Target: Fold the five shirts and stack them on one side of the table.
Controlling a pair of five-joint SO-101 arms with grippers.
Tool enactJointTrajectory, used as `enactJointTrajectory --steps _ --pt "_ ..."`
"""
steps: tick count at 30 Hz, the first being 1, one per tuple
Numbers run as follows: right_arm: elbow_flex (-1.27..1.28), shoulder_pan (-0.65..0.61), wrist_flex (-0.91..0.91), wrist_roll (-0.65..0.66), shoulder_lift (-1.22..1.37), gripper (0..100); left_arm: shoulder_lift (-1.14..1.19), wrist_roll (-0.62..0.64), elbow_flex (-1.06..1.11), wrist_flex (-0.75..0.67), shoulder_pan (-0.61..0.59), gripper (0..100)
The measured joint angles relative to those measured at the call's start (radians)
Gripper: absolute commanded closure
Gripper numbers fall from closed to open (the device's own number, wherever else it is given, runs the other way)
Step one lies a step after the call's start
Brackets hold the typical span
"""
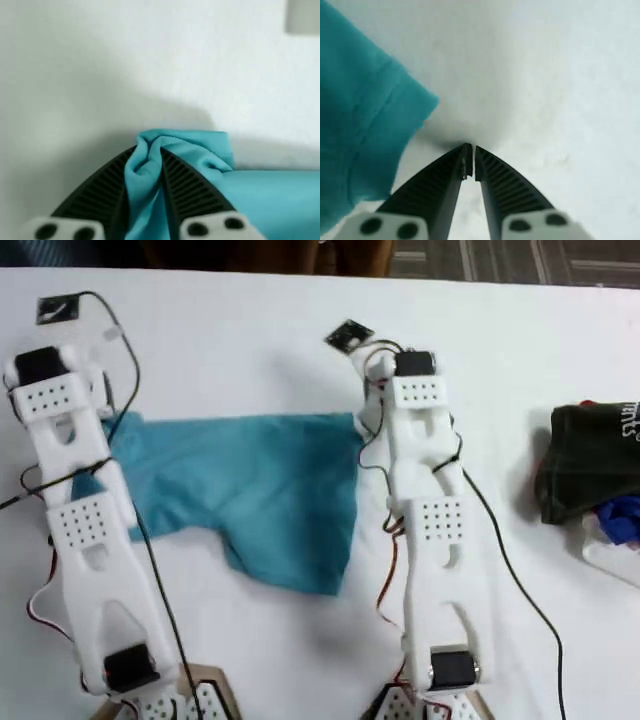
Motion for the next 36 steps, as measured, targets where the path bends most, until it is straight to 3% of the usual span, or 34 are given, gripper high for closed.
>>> enactJointTrajectory --steps 8,14,26,36 --pt "0.000 0.012 0.000 0.000 0.000 98.1 0.012 0.000 0.000 -0.029 -0.032 97" --pt "0.002 0.003 0.000 -0.054 -0.110 98.1 0.012 -0.026 0.000 -0.015 -0.032 81" --pt "0.025 -0.275 0.075 -0.124 -0.209 98.1 0.021 -0.011 -0.002 -0.009 -0.029 80" --pt "0.026 -0.175 0.005 -0.127 -0.012 98.1 0.107 -0.008 0.008 -0.023 -0.009 80"
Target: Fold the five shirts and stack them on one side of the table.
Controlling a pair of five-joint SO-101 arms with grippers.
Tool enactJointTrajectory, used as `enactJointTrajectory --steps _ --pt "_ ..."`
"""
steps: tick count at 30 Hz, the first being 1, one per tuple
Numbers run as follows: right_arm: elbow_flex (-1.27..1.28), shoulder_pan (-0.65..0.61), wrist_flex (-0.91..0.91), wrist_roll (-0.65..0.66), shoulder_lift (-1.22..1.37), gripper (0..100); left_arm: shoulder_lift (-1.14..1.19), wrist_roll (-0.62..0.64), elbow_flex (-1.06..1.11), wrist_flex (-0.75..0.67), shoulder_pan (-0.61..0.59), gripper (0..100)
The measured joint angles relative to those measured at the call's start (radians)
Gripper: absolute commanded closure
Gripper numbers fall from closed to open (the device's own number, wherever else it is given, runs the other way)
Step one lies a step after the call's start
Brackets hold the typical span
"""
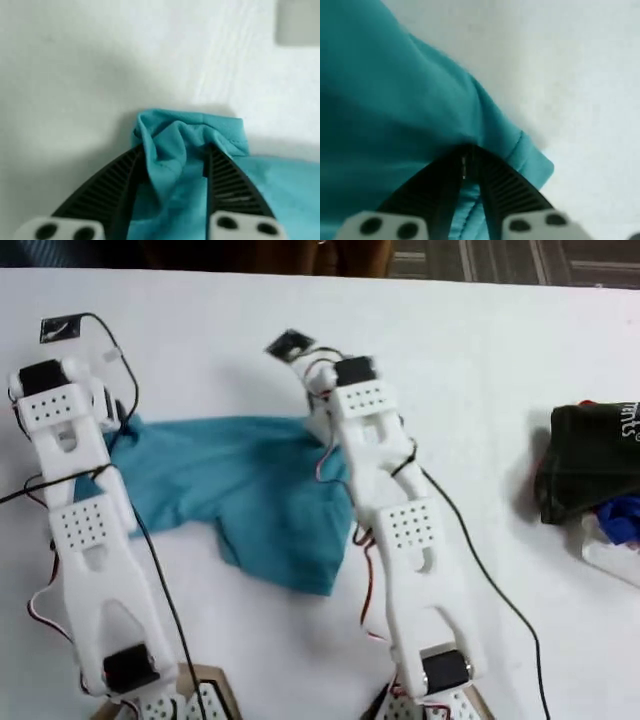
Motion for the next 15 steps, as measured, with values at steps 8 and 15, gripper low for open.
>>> enactJointTrajectory --steps 8,15 --pt "-0.002 0.072 0.000 0.064 0.006 98.1 0.005 -0.002 0.003 -0.103 0.005 80" --pt "-0.008 0.078 0.000 0.078 0.008 98.1 0.006 -0.002 0.003 -0.216 -0.021 80"
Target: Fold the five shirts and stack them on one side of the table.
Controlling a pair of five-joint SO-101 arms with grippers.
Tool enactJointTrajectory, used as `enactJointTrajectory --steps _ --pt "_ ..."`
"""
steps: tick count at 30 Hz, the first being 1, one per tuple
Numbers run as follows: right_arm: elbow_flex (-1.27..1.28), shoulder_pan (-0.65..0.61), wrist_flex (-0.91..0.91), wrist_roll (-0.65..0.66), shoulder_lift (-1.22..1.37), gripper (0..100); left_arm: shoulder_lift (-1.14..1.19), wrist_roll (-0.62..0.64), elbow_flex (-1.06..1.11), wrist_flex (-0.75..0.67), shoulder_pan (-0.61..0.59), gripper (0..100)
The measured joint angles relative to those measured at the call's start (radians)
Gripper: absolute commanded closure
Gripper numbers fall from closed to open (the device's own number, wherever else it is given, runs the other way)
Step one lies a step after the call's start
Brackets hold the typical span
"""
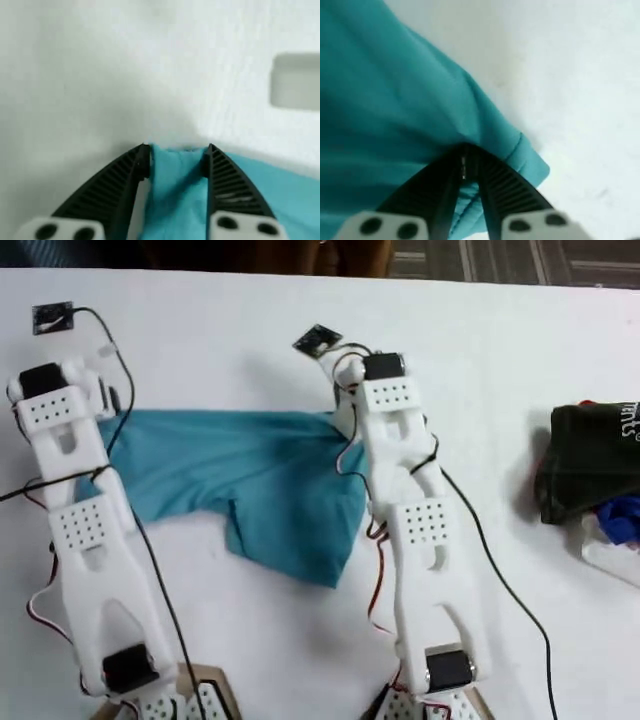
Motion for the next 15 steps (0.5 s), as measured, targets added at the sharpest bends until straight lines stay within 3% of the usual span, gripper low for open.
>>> enactJointTrajectory --steps 7,15 --pt "0.000 0.008 0.000 0.000 0.000 98.1 0.000 0.000 0.000 -0.052 -0.074 80" --pt "-0.149 0.034 0.003 0.003 0.002 98.1 -0.103 0.000 0.002 0.178 -0.072 80"
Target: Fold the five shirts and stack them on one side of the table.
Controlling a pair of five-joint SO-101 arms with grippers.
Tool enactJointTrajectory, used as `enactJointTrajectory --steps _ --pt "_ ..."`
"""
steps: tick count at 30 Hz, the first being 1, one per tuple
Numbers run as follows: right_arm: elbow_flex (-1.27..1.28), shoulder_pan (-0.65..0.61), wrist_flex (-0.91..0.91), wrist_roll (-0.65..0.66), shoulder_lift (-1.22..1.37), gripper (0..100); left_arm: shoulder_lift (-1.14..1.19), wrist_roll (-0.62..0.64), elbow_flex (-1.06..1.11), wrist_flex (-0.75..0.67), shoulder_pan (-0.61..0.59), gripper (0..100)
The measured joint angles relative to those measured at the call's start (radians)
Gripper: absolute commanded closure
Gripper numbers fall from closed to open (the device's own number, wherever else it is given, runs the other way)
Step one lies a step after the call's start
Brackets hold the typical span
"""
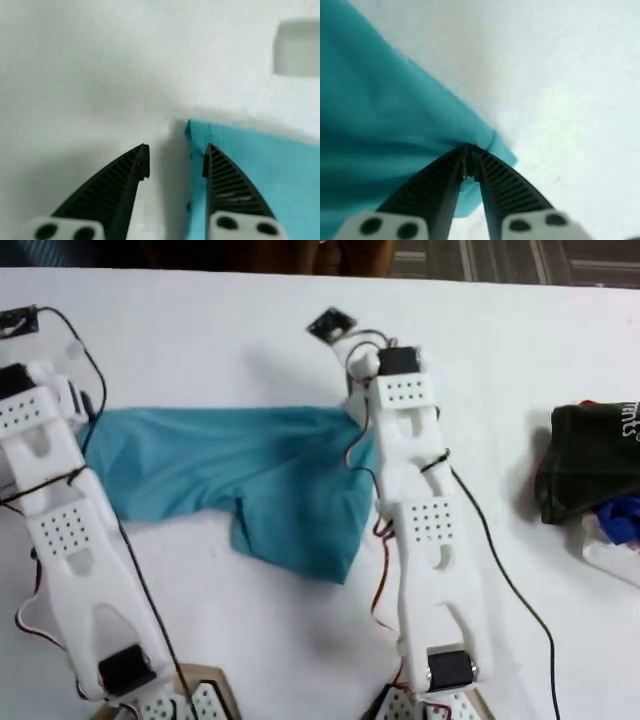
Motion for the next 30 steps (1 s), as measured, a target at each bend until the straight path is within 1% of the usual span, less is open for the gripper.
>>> enactJointTrajectory --steps 2,5,7,9,13,15,17,19,24,28,30 --pt "-0.051 0.000 0.021 0.002 0.000 98.1 -0.061 0.000 0.009 0.054 0.000 80" --pt "-0.120 -0.002 0.054 0.002 0.000 98.1 -0.161 0.000 0.077 0.074 0.000 80" --pt "-0.160 -0.002 0.075 0.002 0.000 98.1 -0.247 0.000 0.163 0.075 0.005 80" --pt "-0.175 -0.002 0.100 0.002 0.000 98.1 -0.353 0.002 0.301 0.075 0.029 80" --pt "-0.176 -0.002 0.144 0.002 0.000 98.1 -0.555 0.000 0.675 0.075 0.109 80" --pt "-0.176 -0.002 0.146 0.002 -0.014 98.1 -0.626 0.000 0.842 0.074 0.121 80" --pt "-0.176 -0.002 0.147 0.002 -0.038 98.1 -0.654 0.002 0.957 0.068 0.120 80" --pt "-0.176 -0.002 0.149 0.002 -0.074 98.1 -0.655 0.002 1.025 0.040 0.115 80" --pt "-0.176 -0.003 0.149 0.002 -0.130 98.1 -0.559 0.002 1.051 0.008 0.101 80" --pt "-0.176 -0.005 0.149 0.002 -0.132 98.1 -0.405 0.000 0.937 0.008 0.087 80" --pt "-0.176 -0.005 0.149 0.002 -0.132 98.1 -0.341 0.000 0.844 0.040 0.061 80"
